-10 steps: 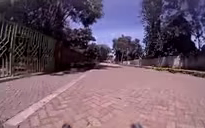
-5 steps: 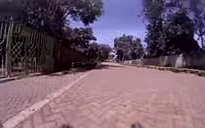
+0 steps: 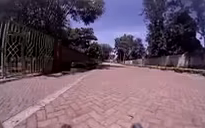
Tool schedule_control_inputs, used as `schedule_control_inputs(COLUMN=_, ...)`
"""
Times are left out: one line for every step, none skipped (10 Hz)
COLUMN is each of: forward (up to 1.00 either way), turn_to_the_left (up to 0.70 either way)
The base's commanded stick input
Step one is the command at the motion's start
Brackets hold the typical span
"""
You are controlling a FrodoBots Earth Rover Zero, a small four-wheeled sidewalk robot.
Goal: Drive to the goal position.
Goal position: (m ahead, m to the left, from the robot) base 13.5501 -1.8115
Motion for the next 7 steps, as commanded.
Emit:
schedule_control_inputs(forward=0.70, turn_to_the_left=0.00)
schedule_control_inputs(forward=0.70, turn_to_the_left=0.00)
schedule_control_inputs(forward=0.70, turn_to_the_left=0.00)
schedule_control_inputs(forward=0.70, turn_to_the_left=0.00)
schedule_control_inputs(forward=0.70, turn_to_the_left=0.00)
schedule_control_inputs(forward=0.70, turn_to_the_left=0.00)
schedule_control_inputs(forward=0.70, turn_to_the_left=0.00)
